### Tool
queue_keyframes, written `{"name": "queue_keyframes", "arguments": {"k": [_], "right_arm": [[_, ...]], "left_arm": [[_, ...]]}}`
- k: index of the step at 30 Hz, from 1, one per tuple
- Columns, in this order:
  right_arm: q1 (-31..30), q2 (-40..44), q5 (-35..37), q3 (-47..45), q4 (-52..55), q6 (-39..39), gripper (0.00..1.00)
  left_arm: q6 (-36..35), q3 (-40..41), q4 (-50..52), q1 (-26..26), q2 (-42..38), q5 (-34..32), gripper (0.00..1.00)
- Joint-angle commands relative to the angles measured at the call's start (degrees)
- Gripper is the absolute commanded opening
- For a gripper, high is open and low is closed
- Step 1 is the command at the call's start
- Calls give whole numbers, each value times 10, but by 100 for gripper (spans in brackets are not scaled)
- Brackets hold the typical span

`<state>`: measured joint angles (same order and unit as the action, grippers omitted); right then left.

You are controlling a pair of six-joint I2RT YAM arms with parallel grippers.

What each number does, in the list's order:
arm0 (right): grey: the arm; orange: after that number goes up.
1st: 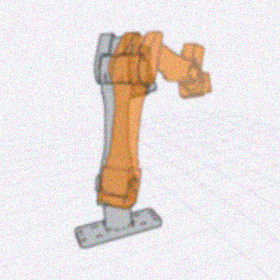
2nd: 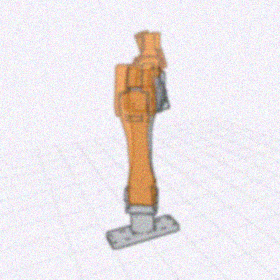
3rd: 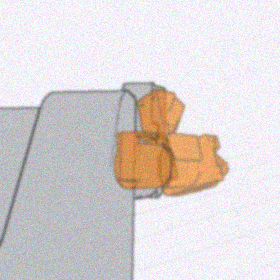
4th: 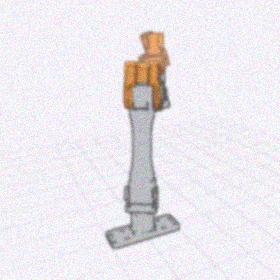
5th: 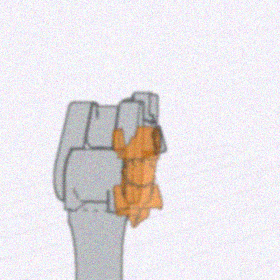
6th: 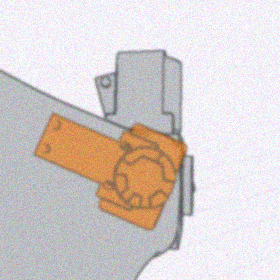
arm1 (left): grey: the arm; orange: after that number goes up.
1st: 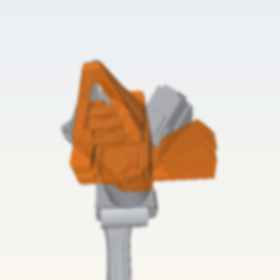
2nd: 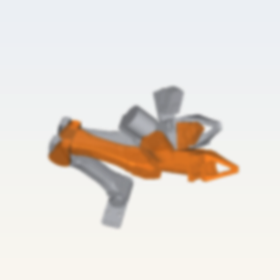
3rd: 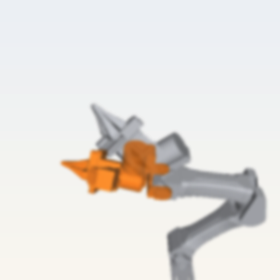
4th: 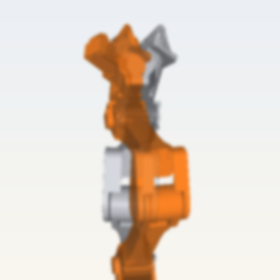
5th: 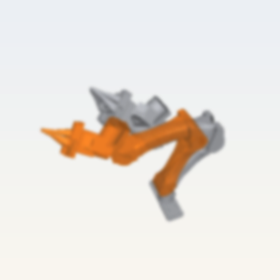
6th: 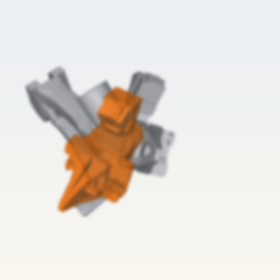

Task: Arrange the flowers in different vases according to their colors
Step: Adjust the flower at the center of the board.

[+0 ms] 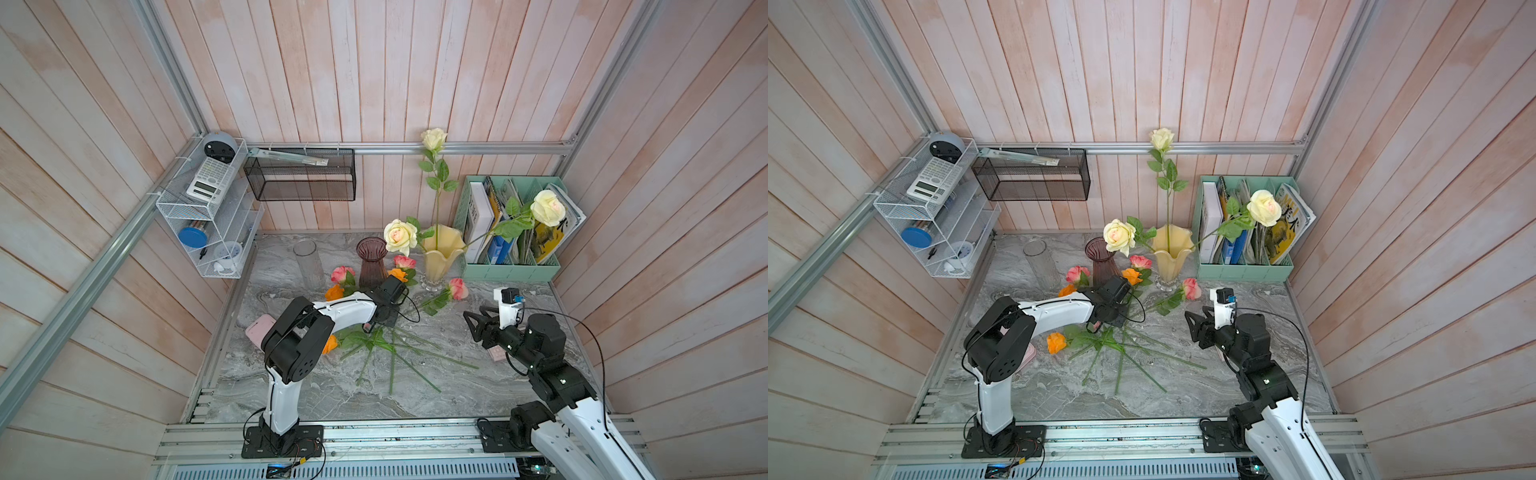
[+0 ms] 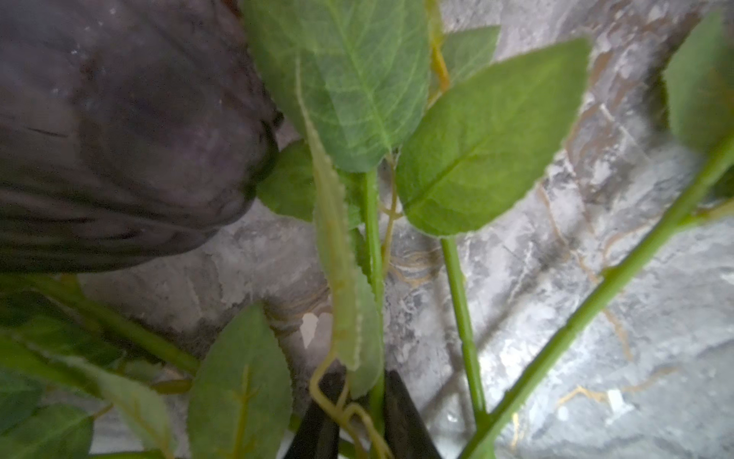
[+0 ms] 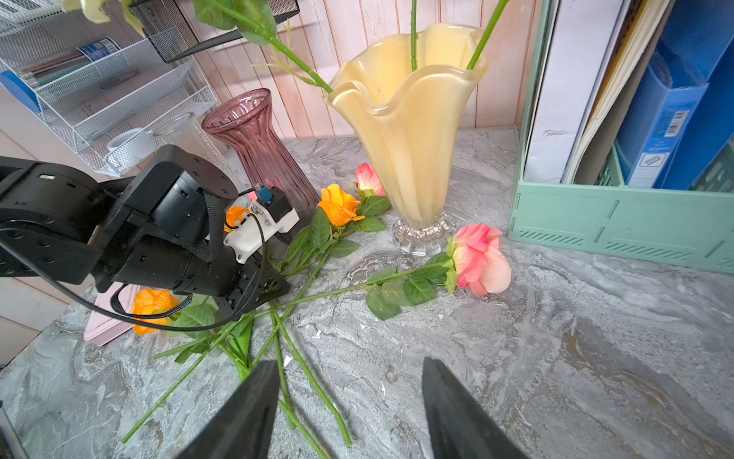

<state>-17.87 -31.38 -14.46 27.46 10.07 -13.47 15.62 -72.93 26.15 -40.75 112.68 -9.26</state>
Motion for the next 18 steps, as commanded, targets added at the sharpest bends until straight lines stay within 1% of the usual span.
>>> {"name": "queue_keyframes", "arguments": {"k": [1,11,18], "right_arm": [[-3,3,-7,-6,-14,-3,63],[-3,4,-13,-7,-17,-4,63],[-3,4,-13,-7,-16,-3,63]], "left_arm": [[4,9,-7,3,-31,7,21],[9,33,-20,-2,-98,9,21],[15,53,-12,-18,-142,14,21]]}}
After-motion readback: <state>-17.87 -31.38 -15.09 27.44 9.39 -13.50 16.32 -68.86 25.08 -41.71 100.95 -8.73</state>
